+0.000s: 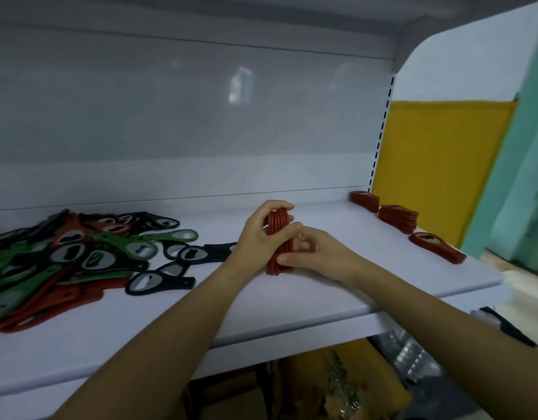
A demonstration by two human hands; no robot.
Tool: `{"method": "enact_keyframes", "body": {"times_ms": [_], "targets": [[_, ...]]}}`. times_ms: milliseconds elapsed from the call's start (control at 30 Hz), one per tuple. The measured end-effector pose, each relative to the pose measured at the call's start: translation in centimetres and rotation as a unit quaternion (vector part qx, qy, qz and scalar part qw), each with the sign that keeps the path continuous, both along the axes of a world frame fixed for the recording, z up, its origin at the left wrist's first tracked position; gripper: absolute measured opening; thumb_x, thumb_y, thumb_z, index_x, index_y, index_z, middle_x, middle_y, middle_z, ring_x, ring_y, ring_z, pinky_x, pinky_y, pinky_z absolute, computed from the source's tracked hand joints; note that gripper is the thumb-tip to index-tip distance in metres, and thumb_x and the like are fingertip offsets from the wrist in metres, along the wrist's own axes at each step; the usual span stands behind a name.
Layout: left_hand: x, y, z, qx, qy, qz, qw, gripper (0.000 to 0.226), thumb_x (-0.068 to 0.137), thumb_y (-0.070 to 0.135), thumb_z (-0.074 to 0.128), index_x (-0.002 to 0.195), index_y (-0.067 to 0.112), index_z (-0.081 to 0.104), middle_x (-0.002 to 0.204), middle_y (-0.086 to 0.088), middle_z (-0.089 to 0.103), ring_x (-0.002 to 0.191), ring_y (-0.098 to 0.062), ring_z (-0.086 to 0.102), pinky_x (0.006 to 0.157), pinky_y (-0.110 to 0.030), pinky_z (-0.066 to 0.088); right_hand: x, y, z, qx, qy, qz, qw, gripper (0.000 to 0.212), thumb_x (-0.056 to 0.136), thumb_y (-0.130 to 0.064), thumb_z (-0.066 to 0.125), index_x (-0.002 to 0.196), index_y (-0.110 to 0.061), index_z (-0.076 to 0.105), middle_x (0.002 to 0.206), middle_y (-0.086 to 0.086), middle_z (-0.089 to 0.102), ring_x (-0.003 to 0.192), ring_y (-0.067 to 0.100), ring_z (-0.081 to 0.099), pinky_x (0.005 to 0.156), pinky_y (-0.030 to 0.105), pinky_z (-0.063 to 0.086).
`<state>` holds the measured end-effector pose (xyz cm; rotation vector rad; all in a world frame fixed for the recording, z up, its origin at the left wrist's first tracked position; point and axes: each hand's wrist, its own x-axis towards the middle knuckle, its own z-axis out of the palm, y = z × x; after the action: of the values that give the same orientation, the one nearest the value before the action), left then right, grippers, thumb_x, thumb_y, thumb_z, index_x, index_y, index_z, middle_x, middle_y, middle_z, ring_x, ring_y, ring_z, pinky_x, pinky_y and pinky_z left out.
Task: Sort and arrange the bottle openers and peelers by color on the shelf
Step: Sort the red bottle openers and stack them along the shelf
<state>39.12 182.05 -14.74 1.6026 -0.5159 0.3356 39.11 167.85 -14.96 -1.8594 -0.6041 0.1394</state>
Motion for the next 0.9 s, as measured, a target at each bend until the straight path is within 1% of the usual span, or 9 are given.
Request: {"method": "enact_keyframes", "body": {"times_ms": [67,133,167,233,333,467,600,767,900], "targets": [[0.2,0.0,0.0,-0.069,0.045,-0.016,0.996,0.033,0.086,0.012,0.064,0.111,0.032,0.057,0.089,-0.004,0.060,0.083,-0.019,0.060,0.083,-0.035,0.054,0.0,0.7,0.1,0.010,-0.003,-0.018,1.000,0.048,0.077,-0.010,0.073,0.109,0.015,0.047,0.104,0.023,0.066,0.093,0.027,0.067,0.088,0.039,0.053],[0.5,0.0,-0.1,-0.106,0.065,-0.011,0.992,0.030,0.088,0.015,0.063,0.111,0.033,0.057,0.081,-0.002,0.059,0.077,-0.022,0.060,0.080,-0.041,0.054,0.1,1.3,0.0,0.004,-0.026,-0.045,0.999,0.033,0.075,-0.009,0.075,0.085,0.004,0.046,0.101,0.017,0.067,0.087,0.026,0.068,0.086,0.044,0.052],[0.5,0.0,-0.1,-0.114,0.073,-0.008,0.991,0.024,0.088,0.017,0.062,0.108,0.030,0.058,0.079,-0.001,0.058,0.075,-0.022,0.059,0.080,-0.043,0.053,0.1,1.5,0.0,-0.005,-0.036,-0.054,0.998,0.034,0.075,-0.009,0.075,0.076,-0.004,0.042,0.100,0.012,0.068,0.087,0.026,0.068,0.086,0.046,0.051],[0.6,0.1,0.0,-0.143,0.111,-0.020,0.983,0.012,0.090,0.021,0.058,0.102,0.025,0.060,0.087,-0.003,0.058,0.078,-0.019,0.060,0.084,-0.042,0.053,0.2,1.7,0.1,-0.018,-0.040,-0.062,0.997,0.040,0.074,-0.010,0.075,0.068,-0.012,0.036,0.102,0.000,0.065,0.092,0.023,0.067,0.088,0.047,0.050],[0.8,0.5,0.2,-0.183,0.169,-0.043,0.967,0.012,0.091,0.024,0.053,0.100,0.022,0.061,0.102,-0.006,0.058,0.086,-0.014,0.063,0.089,-0.036,0.053,0.4,1.5,0.2,-0.016,-0.012,-0.063,0.998,0.036,0.074,-0.009,0.076,0.071,-0.010,0.039,0.098,-0.007,0.062,0.089,0.018,0.066,0.088,0.042,0.052],[0.9,0.5,0.3,-0.211,0.176,-0.034,0.961,0.012,0.091,0.022,0.054,0.100,0.018,0.061,0.103,-0.007,0.061,0.089,-0.018,0.067,0.088,-0.040,0.054,0.2,1.6,0.3,0.007,0.013,-0.066,0.998,0.040,0.074,-0.006,0.075,0.067,-0.013,0.037,0.086,-0.003,0.065,0.076,0.016,0.068,0.079,0.032,0.055],[0.9,0.4,0.3,-0.278,0.189,-0.030,0.941,0.011,0.093,0.023,0.052,0.100,0.018,0.060,0.106,-0.006,0.058,0.096,-0.021,0.065,0.085,-0.040,0.055,-0.1,1.7,0.9,0.064,0.064,-0.052,0.994,0.040,0.076,0.002,0.071,0.071,-0.013,0.035,0.082,0.012,0.068,0.068,0.026,0.070,0.065,0.024,0.057],[0.9,0.2,0.4,-0.263,0.188,-0.035,0.945,0.013,0.094,0.026,0.050,0.101,0.019,0.059,0.106,-0.006,0.058,0.098,-0.019,0.064,0.093,-0.044,0.051,0.2,1.6,1.3,0.045,0.071,-0.060,0.995,0.043,0.076,0.004,0.070,0.066,-0.013,0.033,0.085,0.018,0.066,0.067,0.028,0.070,0.062,0.024,0.058],[2.0,0.1,0.7,-0.157,0.214,-0.046,0.963,0.024,0.093,0.039,0.049,0.113,0.028,0.057,0.112,-0.002,0.057,0.101,-0.017,0.059,0.099,-0.040,0.047,1.2,-0.2,1.5,0.009,0.053,-0.111,0.992,0.043,0.075,0.003,0.071,0.064,-0.014,0.033,0.089,0.025,0.065,0.078,0.038,0.068,0.076,0.038,0.056]]}}
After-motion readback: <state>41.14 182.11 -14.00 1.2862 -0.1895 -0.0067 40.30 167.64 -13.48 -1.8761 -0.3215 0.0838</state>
